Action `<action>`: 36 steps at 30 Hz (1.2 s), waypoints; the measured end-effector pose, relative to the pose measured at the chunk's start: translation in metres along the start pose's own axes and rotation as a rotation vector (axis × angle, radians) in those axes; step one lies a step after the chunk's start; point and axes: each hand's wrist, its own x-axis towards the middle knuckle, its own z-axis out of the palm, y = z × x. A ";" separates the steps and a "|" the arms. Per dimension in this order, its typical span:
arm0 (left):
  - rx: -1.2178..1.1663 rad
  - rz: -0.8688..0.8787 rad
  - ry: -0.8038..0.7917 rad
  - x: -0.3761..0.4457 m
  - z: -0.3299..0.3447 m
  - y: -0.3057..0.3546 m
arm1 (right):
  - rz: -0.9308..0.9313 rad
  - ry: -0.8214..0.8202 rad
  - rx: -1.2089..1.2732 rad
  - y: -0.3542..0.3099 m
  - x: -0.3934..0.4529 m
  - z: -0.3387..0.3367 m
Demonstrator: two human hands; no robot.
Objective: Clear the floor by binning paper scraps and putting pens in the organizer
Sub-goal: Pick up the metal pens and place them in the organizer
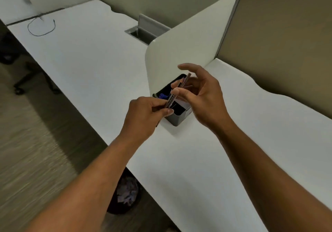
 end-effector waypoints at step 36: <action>0.773 -0.017 -0.436 -0.081 0.063 -0.198 | -0.247 0.087 -0.426 0.095 -0.011 0.088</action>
